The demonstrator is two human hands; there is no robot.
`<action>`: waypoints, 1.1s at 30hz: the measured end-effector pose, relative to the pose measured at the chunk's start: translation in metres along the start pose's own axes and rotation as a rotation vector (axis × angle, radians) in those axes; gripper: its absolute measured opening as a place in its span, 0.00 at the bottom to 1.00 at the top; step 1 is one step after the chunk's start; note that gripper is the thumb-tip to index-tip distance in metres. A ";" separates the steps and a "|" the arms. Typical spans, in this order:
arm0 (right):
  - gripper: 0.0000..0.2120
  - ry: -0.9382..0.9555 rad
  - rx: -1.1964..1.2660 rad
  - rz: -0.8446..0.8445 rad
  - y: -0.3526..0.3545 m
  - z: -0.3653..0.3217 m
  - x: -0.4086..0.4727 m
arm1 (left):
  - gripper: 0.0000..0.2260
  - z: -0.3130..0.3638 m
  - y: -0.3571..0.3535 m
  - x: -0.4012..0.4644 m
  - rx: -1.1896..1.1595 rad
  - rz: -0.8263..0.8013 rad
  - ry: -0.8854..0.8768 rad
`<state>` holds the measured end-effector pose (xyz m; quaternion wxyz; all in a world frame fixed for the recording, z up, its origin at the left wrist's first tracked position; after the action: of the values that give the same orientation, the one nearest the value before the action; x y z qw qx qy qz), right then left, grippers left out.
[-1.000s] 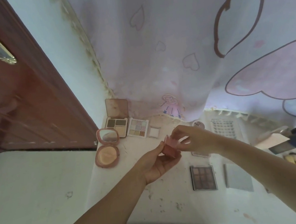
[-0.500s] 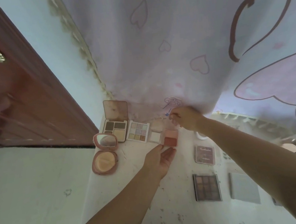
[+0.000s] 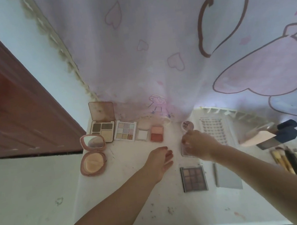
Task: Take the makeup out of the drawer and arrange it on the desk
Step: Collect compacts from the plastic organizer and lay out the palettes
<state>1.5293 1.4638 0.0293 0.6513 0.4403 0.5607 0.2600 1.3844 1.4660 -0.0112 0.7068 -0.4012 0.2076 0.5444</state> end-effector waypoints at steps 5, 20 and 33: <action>0.19 0.064 -0.069 0.175 -0.028 0.009 -0.013 | 0.13 -0.009 -0.022 -0.001 0.175 -0.110 -0.065; 0.17 0.365 0.541 0.031 0.017 -0.105 -0.051 | 0.22 0.017 0.066 -0.067 -0.340 -0.288 -0.063; 0.10 0.149 0.719 -0.186 0.035 -0.150 0.025 | 0.16 0.011 0.133 -0.053 -0.615 0.013 0.056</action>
<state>1.3970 1.5429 0.0494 0.4332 0.5679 0.6997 0.0174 1.2418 1.4542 -0.0114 0.5427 -0.6097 0.0549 0.5751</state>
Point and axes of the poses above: each hand's wrist, its own x-axis towards the middle knuckle, its own y-axis out of the back of the hand, z = x × y, the point moved 6 cm from there along x, towards the middle knuckle, and after that the axes turned 12 degrees about -y, right-handed, at the moved point
